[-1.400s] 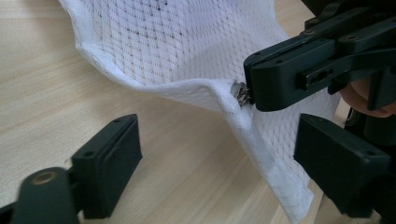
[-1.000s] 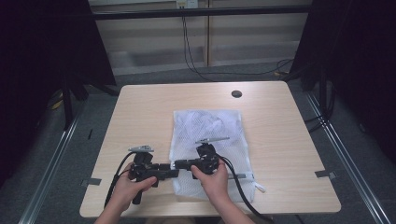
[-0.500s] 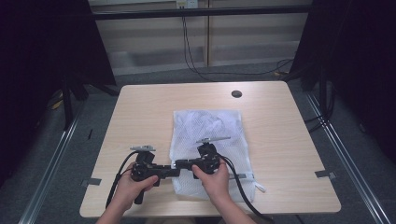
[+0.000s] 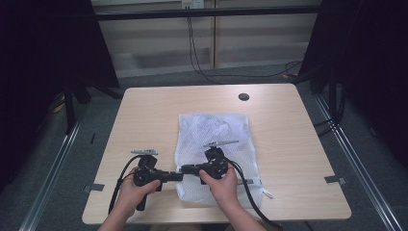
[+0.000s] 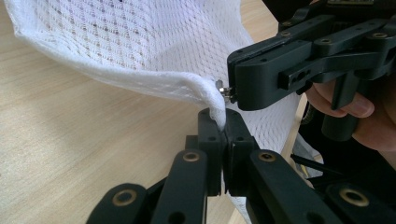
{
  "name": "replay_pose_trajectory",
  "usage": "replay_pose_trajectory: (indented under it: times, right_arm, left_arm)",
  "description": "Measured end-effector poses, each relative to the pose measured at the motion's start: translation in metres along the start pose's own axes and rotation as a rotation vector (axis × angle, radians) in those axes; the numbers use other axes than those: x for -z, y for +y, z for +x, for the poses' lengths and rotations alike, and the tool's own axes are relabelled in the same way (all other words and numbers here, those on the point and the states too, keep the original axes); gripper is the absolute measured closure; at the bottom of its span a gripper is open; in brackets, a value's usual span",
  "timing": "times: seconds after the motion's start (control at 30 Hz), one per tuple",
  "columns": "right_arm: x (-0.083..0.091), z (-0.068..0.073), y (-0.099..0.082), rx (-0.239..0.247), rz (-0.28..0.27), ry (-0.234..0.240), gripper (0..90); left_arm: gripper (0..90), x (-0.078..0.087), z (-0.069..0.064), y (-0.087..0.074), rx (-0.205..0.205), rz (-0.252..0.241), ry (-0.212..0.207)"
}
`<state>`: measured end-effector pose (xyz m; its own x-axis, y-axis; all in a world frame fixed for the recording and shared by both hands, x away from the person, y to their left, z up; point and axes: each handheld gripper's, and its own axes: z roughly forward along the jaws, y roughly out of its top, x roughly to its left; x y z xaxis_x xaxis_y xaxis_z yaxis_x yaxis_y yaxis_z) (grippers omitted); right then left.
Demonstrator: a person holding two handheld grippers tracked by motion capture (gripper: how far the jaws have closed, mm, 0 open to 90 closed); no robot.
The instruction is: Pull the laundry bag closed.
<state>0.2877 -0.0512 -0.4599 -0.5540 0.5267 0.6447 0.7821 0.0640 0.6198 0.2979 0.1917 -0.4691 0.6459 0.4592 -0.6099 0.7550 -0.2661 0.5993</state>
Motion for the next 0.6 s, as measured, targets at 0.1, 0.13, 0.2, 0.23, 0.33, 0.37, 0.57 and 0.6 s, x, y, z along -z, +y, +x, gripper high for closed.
replay_pose_trajectory:
  times: [0.1,0.13,0.2,0.23,0.33,0.37,0.57,0.6]
  right_arm:
    - [0.001,-0.001,0.000,-0.002,0.002,0.002,87.8]
    - [0.001,-0.002,0.000,0.002,0.001,0.003,87.8]
    - [0.002,-0.002,-0.001,0.004,0.005,-0.002,87.8]
    - [0.002,-0.002,-0.001,0.004,0.005,-0.002,87.8]
    - [0.003,-0.004,-0.002,-0.010,0.002,-0.008,87.9]
    - [0.004,-0.005,-0.002,-0.008,0.002,-0.007,87.9]
    - [0.010,-0.009,-0.002,-0.009,0.004,-0.021,87.9]
    - [0.011,-0.009,-0.002,-0.005,0.006,-0.029,87.9]
  left_arm:
    - [88.0,0.002,0.001,0.000,0.002,0.003,-0.004]
    - [88.0,0.002,0.001,0.001,0.004,0.003,-0.004]
    - [88.0,0.001,0.000,0.001,0.004,0.007,0.001]
    - [88.0,0.001,0.001,0.001,0.007,0.008,0.002]
    - [88.0,0.004,0.000,0.000,0.026,0.002,0.002]
    - [88.0,0.004,0.000,0.000,0.035,-0.003,0.000]
    - [88.1,0.006,0.002,0.001,0.035,-0.002,0.001]
    - [88.0,0.006,0.003,0.001,0.033,-0.002,0.002]
